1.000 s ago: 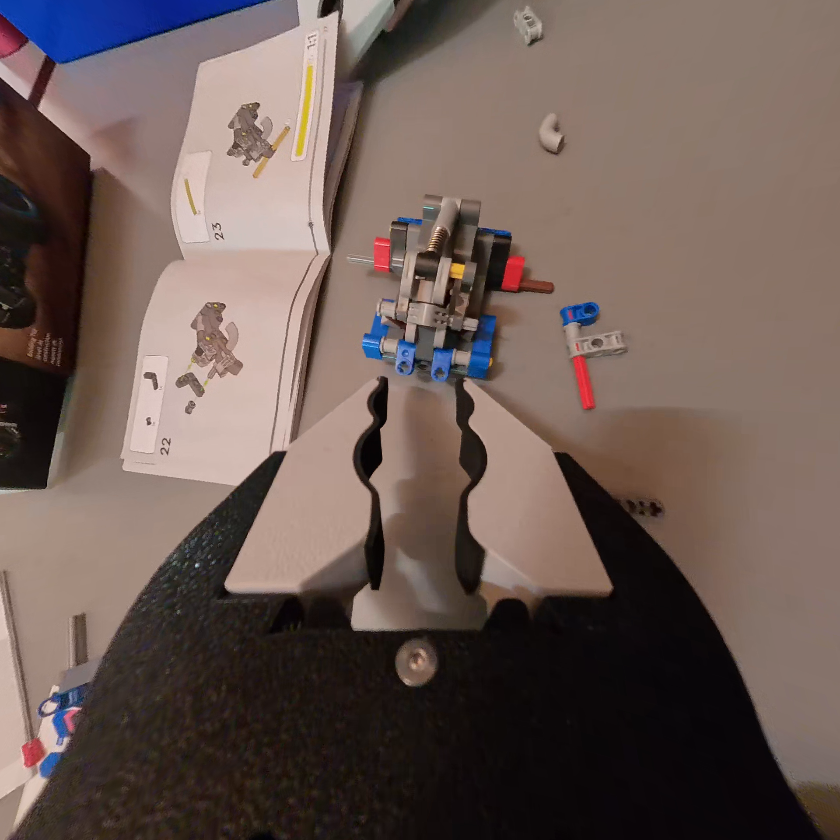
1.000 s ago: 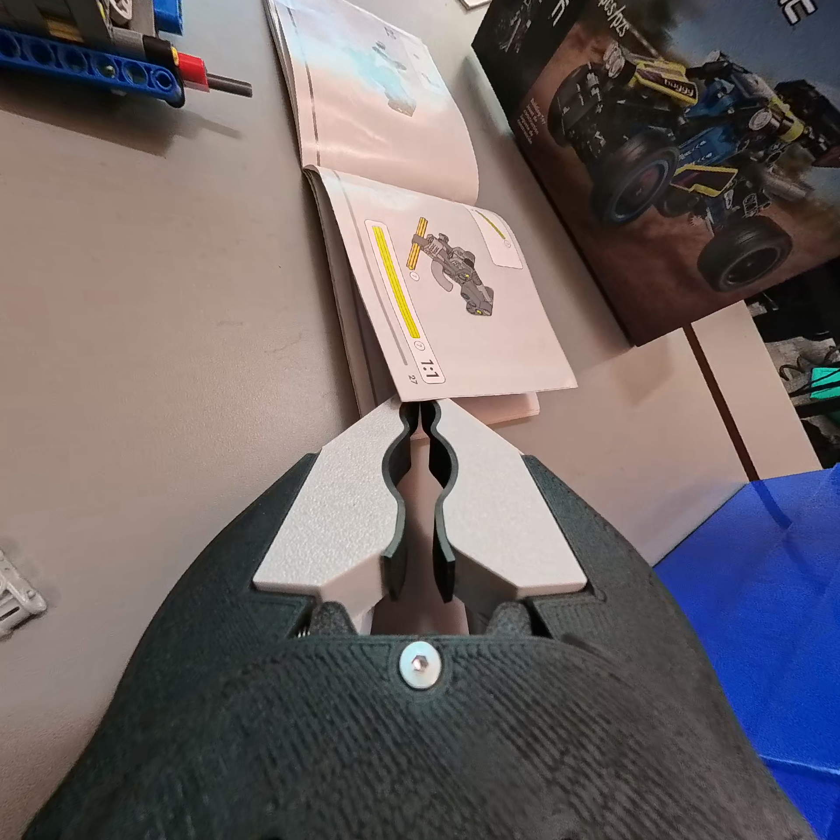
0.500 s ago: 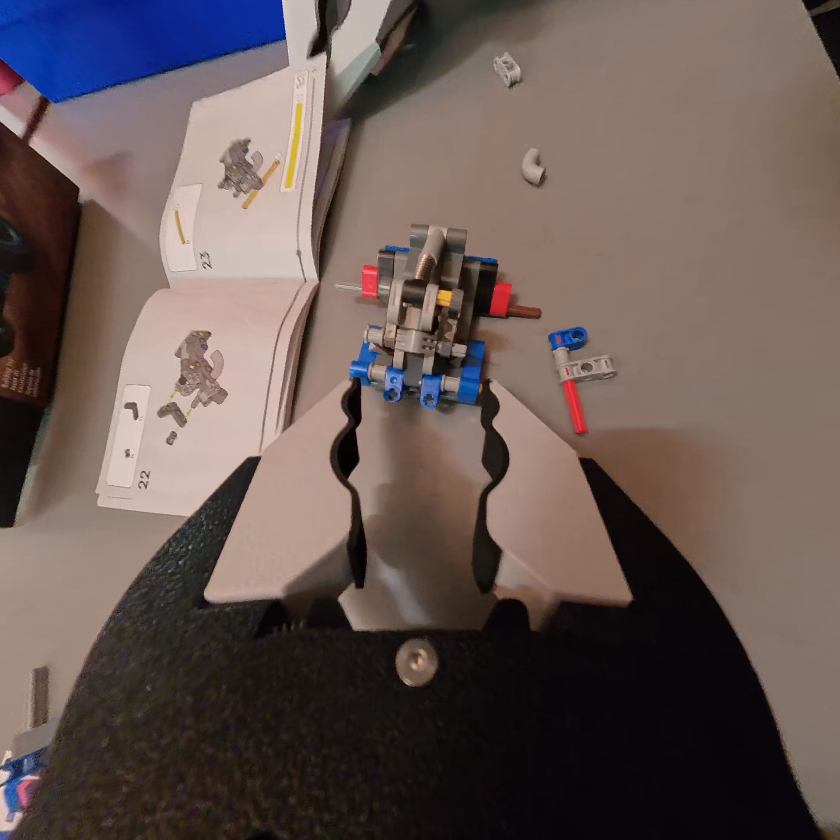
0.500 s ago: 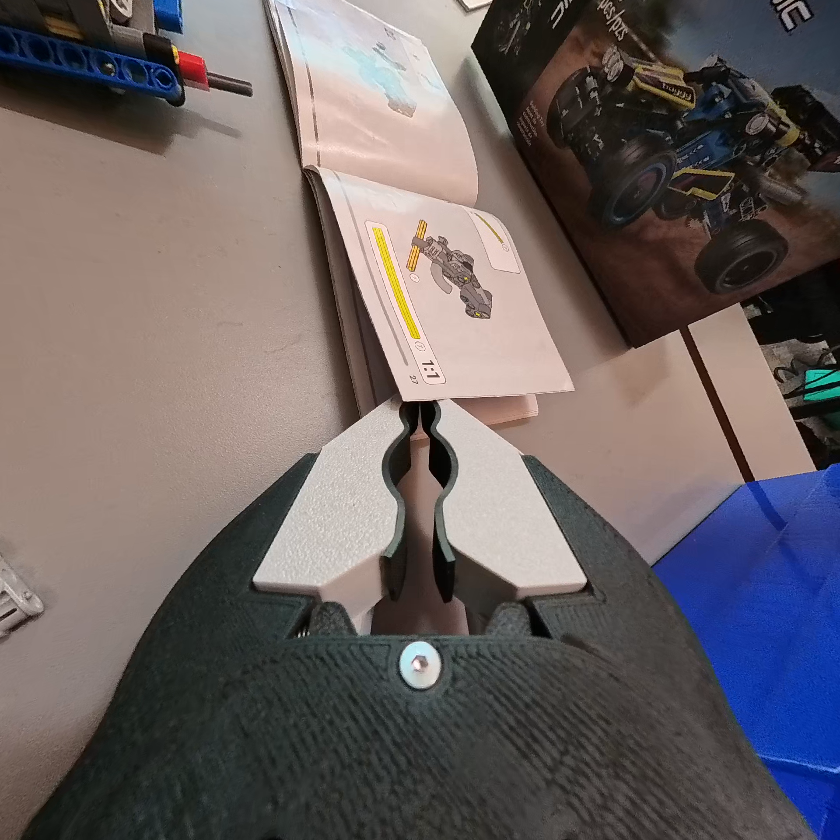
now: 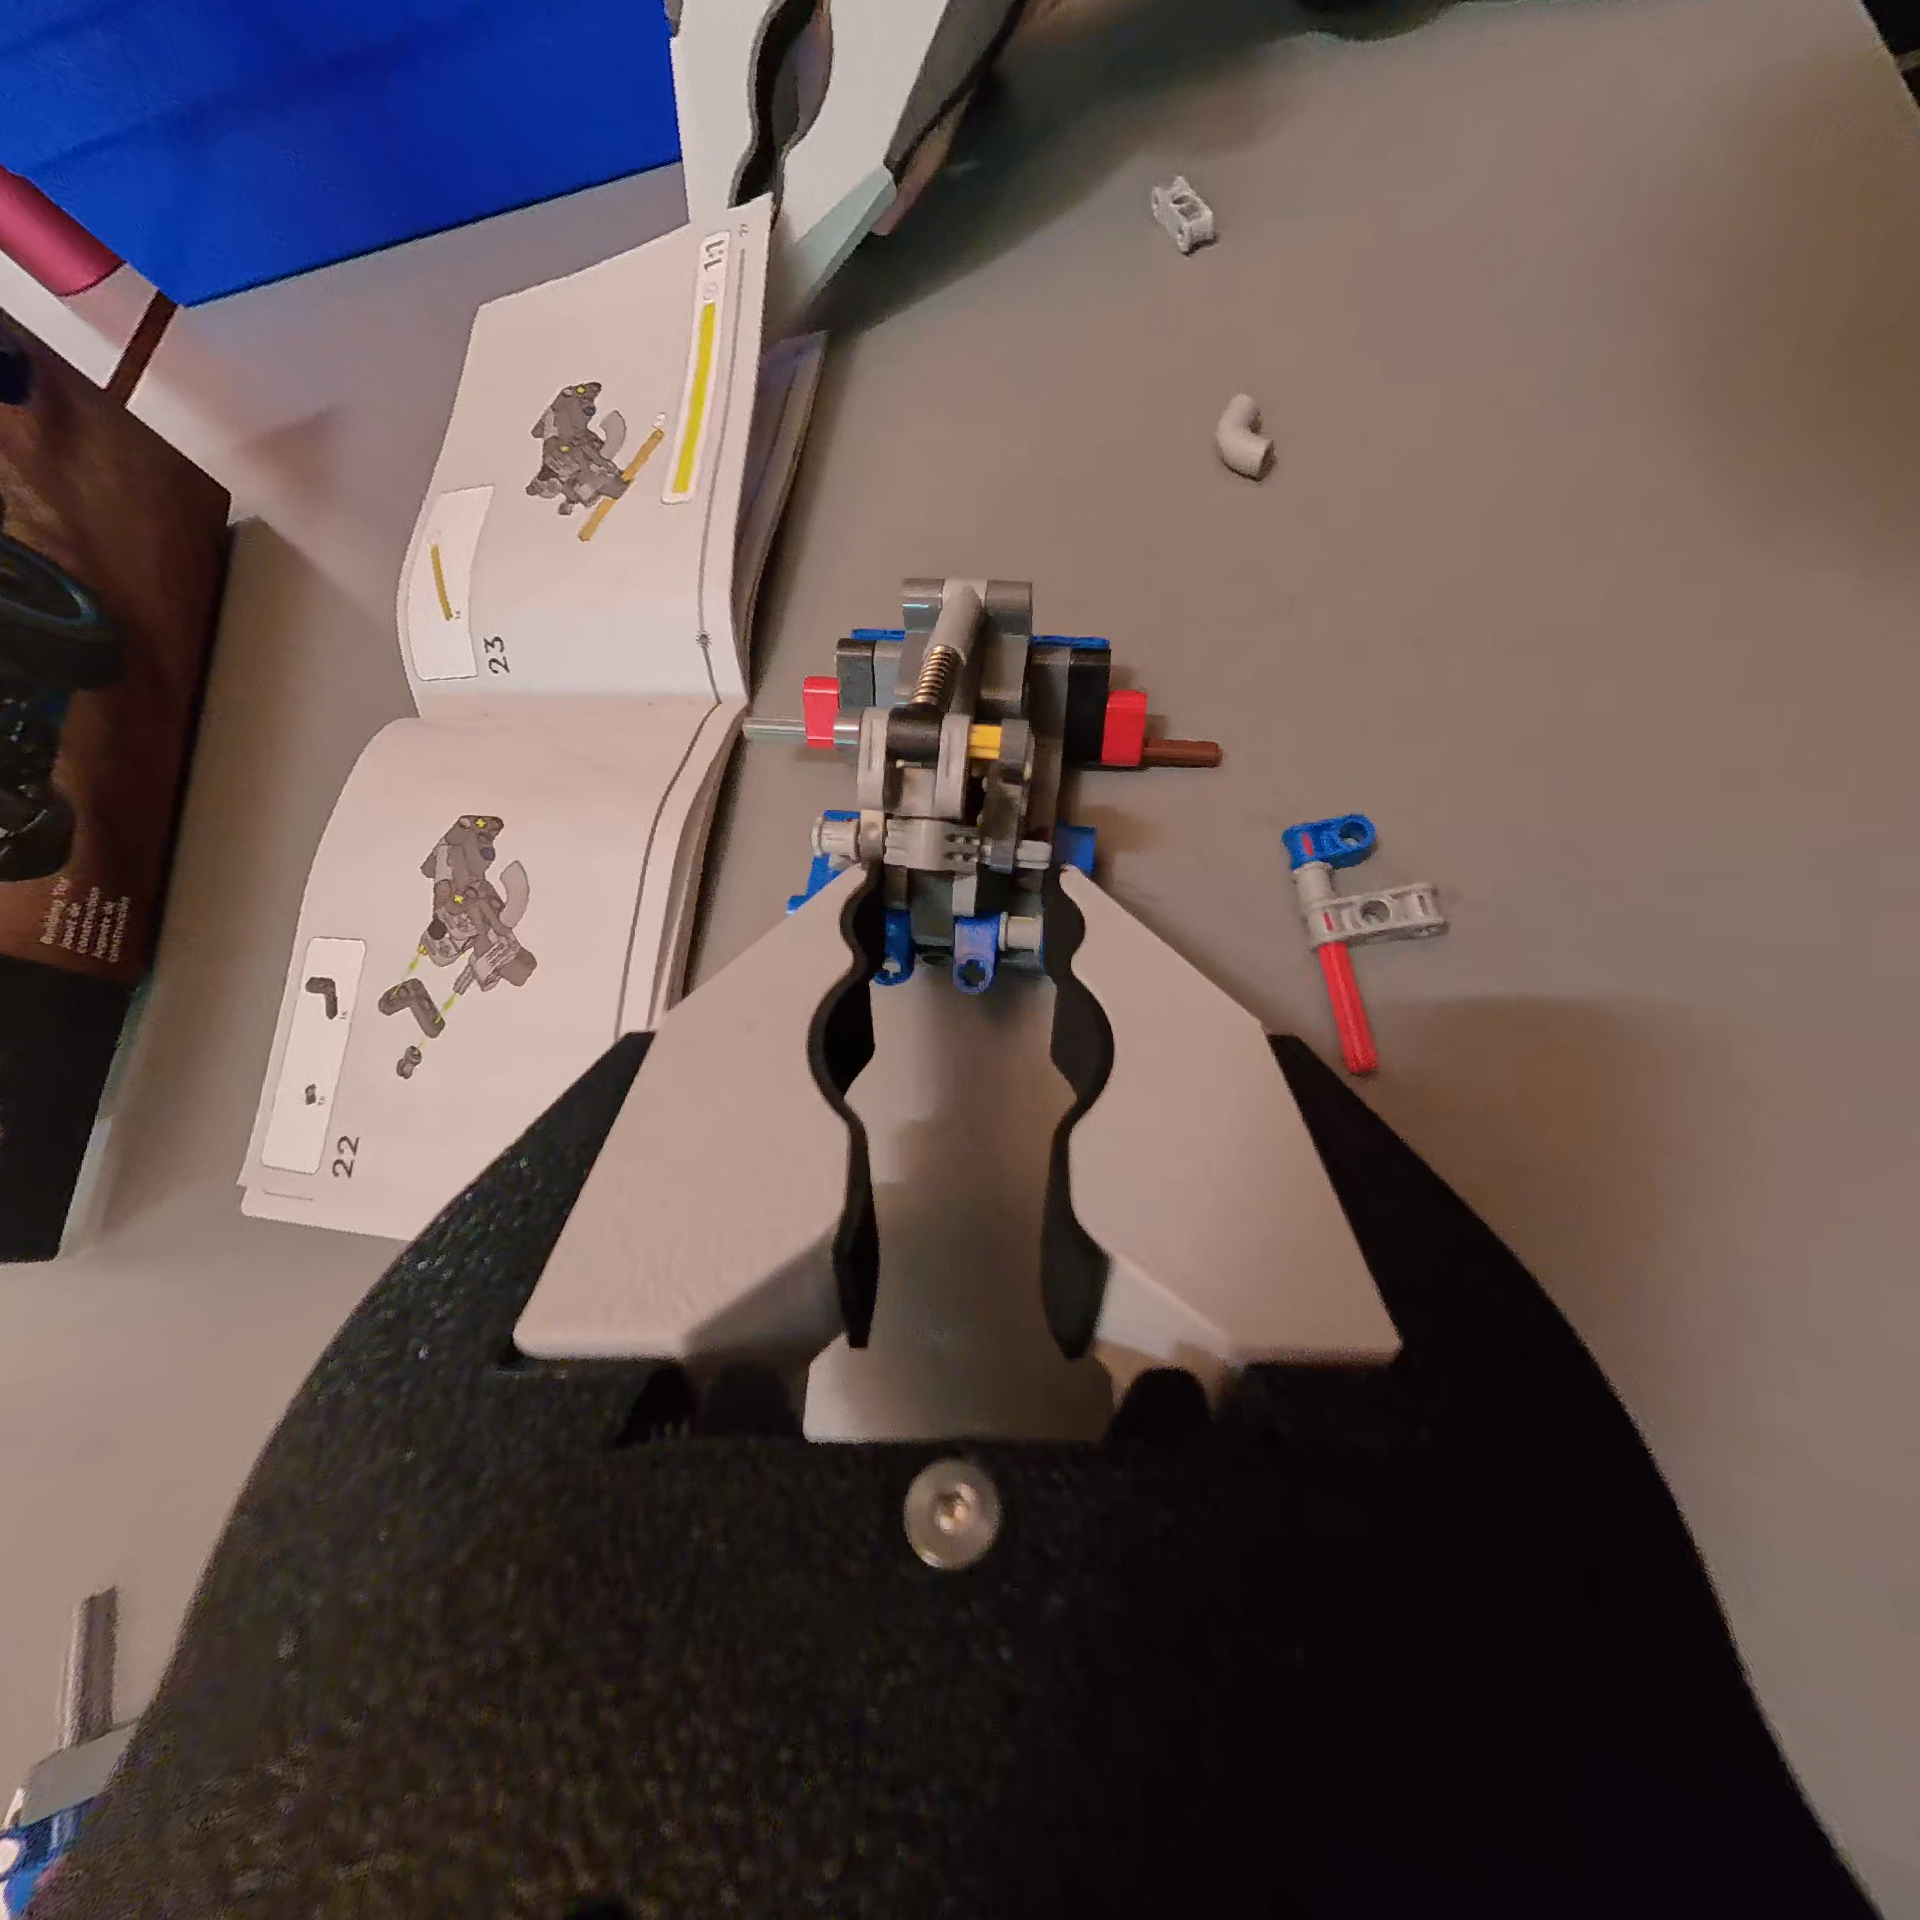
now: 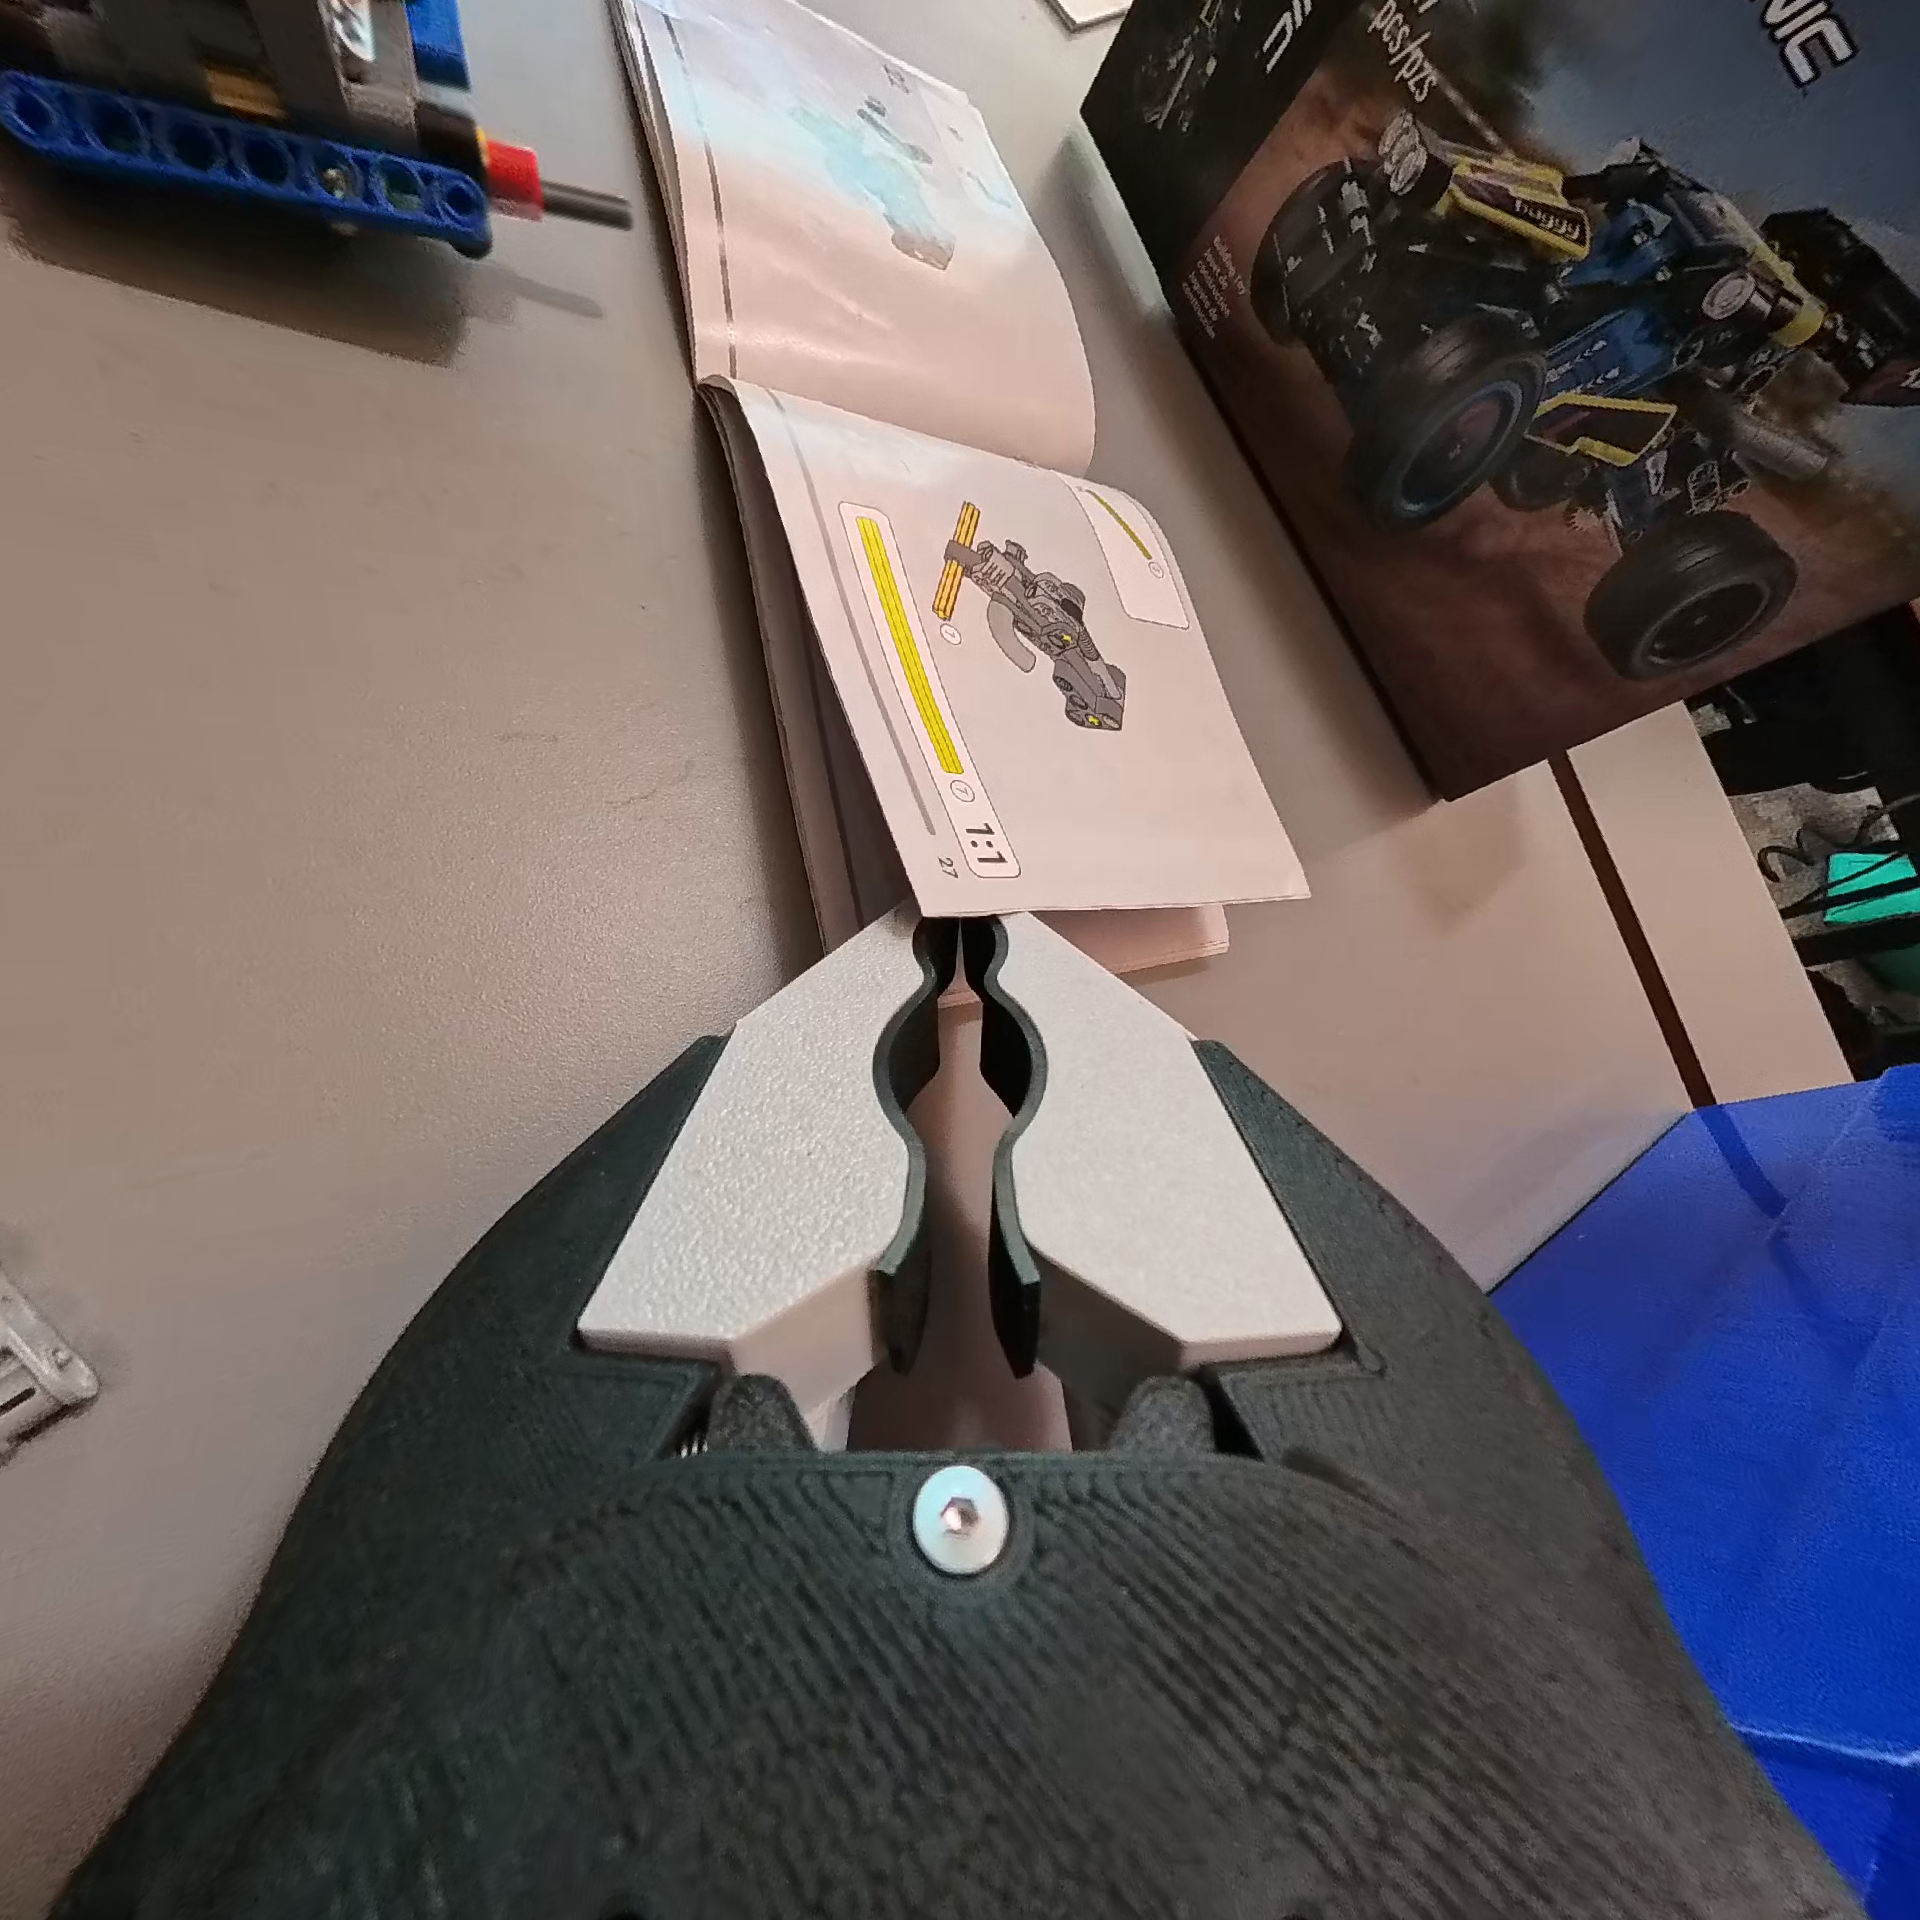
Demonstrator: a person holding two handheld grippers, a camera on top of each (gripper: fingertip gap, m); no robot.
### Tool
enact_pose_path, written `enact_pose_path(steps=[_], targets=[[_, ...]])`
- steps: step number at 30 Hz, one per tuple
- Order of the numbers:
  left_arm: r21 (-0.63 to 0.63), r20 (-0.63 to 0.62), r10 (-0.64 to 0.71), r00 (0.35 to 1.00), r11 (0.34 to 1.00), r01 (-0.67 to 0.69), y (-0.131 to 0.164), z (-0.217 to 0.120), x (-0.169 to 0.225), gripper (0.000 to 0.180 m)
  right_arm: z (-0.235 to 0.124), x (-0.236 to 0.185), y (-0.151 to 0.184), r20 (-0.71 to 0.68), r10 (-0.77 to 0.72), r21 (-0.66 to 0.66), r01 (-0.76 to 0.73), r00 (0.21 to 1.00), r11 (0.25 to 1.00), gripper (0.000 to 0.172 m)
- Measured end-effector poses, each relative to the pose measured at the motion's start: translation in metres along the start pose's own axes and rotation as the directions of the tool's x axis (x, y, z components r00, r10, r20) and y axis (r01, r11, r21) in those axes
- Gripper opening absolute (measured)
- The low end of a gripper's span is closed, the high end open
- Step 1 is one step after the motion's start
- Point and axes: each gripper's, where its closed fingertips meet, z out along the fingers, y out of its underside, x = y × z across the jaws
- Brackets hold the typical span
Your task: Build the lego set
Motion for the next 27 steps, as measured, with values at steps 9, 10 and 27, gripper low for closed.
enact_pose_path(steps=[9,10,27], targets=[[0.009,0.044,-0.132,0.990,0.991,0.132,-0.002,-0.002,-0.013,0.025,0.000,0.000,0.000,-0.010,-0.035,-0.008,0.035,0.999,0.999,0.000],[0.011,0.047,-0.143,0.989,0.990,0.143,-0.002,-0.002,-0.015,0.025,0.000,0.001,0.001,-0.015,-0.039,-0.015,0.039,0.999,0.999,0.000],[0.018,-0.007,-0.141,0.990,0.990,0.141,-0.004,-0.001,-0.004,0.014,-0.017,0.029,0.003,-0.173,-0.066,-0.056,0.057,0.983,0.997,0.000]])
